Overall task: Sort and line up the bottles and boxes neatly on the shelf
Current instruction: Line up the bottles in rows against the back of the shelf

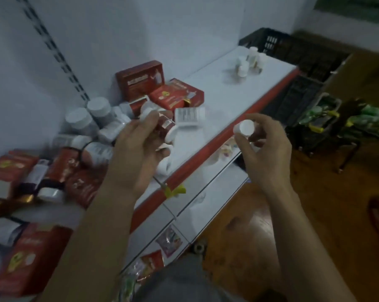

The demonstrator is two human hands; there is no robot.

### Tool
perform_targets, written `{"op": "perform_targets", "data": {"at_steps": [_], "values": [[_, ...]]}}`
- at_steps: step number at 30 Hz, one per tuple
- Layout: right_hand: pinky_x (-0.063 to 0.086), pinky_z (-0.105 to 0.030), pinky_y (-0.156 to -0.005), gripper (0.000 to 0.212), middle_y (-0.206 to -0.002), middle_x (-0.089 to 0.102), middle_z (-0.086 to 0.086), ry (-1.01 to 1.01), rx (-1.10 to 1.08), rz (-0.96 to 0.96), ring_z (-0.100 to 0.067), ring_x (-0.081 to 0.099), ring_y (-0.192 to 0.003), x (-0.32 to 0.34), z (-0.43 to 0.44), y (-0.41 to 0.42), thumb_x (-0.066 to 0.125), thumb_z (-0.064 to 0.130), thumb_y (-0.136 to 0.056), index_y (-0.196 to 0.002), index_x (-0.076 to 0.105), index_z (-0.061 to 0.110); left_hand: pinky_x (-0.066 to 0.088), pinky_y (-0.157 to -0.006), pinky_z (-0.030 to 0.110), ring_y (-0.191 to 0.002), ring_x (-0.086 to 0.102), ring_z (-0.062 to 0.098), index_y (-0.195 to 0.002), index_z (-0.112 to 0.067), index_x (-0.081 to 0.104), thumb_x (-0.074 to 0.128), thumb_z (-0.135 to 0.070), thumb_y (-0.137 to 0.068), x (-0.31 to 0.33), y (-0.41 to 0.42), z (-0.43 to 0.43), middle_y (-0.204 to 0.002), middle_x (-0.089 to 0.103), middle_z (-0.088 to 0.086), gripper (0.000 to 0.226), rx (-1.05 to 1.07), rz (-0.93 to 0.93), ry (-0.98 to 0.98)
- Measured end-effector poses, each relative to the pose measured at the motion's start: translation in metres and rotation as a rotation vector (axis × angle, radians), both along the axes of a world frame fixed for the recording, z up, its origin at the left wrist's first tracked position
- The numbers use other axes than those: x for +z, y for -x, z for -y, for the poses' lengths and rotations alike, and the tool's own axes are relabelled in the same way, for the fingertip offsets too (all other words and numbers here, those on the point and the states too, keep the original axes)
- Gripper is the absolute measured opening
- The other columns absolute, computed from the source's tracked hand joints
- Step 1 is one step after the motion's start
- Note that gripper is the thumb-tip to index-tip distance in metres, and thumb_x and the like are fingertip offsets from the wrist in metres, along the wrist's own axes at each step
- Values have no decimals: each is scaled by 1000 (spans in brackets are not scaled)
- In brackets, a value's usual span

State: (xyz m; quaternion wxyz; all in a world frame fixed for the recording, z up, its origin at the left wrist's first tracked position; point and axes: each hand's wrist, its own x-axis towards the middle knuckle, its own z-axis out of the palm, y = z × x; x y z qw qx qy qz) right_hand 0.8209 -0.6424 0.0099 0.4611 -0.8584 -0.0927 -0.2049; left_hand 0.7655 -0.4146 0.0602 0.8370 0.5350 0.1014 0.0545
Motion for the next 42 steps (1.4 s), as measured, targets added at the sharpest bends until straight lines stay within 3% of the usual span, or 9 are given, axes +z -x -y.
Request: {"op": "perform_targets", "data": {"at_steps": [3, 7, 11, 18, 23, 29, 35, 38, 42], "values": [[41, -12, -77, 31, -102, 51, 6, 17, -47, -51, -2, 54, -88, -6, 35, -29, 73, 25, -94, -123, 63, 26, 33, -61, 26, -70, 50, 12, -85, -18, 73, 61, -35, -92, -7, -54, 33, -88, 62, 0, 21, -111, -73, 209], [42, -16, -80, 29, -107, 50, 5, 31, -87, -89, -1, 54, -87, -16, 75, -83, 71, 31, -95, -123, 63, 26, 30, -59, 26, -63, 45, 11, -91, -13, 72, 56, -33, -94, -14, -131, 74, -81, 54, 1, 26, -186, -162, 176], [45, -29, -89, 32, -113, 49, 6, 52, -103, -151, -10, 54, -93, -16, 105, -144, 71, 30, -96, -125, 59, 26, 38, -57, 24, -65, 55, 10, -108, -12, 68, 54, -31, -96, -15, -208, 95, -79, 62, -2, 27, -189, -231, 23], [46, -29, -86, 31, -112, 53, 7, 32, -53, -229, -4, 55, -94, -28, 129, -234, 71, 28, -96, -125, 58, 29, 39, -68, 31, -78, 59, 10, -89, -25, 78, 62, -35, -79, -55, -273, 126, -81, 68, -9, 21, -121, -289, -337], [50, -29, -76, 30, -110, 59, 7, -15, 20, -269, -4, 59, -87, -40, 122, -296, 74, 26, -93, -119, 60, 30, 47, -73, 29, -85, 60, 11, -101, -27, 74, 66, -17, -93, -71, -304, 131, -93, 70, -8, 15, 65, -282, -613], [57, -39, -68, 37, -101, 61, 9, 58, 189, -345, -7, 63, -76, -47, 115, -366, 74, 32, -88, -118, 53, 33, 49, -71, 25, -82, 63, 6, -108, -29, 66, 74, -24, -88, -98, -345, 143, -101, 67, -6, 22, 263, -306, -949], [59, -39, -79, 52, -114, 56, 11, 120, 387, -316, -7, 64, -91, -42, 128, -390, 84, 30, -81, -117, 47, 38, 54, -83, 27, -92, 65, 1, -133, -27, 56, 76, -25, -88, -100, -357, 163, -120, 61, -4, 49, 447, -374, -956], [54, -29, -73, 38, -95, 58, 9, 153, 473, -217, -7, 60, -83, -33, 129, -390, 81, 25, -84, -102, 48, 31, 56, -87, 29, -103, 63, 3, -141, -26, 50, 73, -17, -91, -96, -345, 171, -130, 54, -4, 56, 471, -392, -920], [47, -24, -63, 21, -74, 58, 9, 205, 752, -166, -8, 58, -70, -16, 105, -386, 73, 19, -89, -93, 54, 26, 50, -86, 27, -99, 61, 7, -125, -26, 63, 68, -20, -92, -81, -305, 169, -120, 56, -9, 34, 558, -453, -1206]]}}
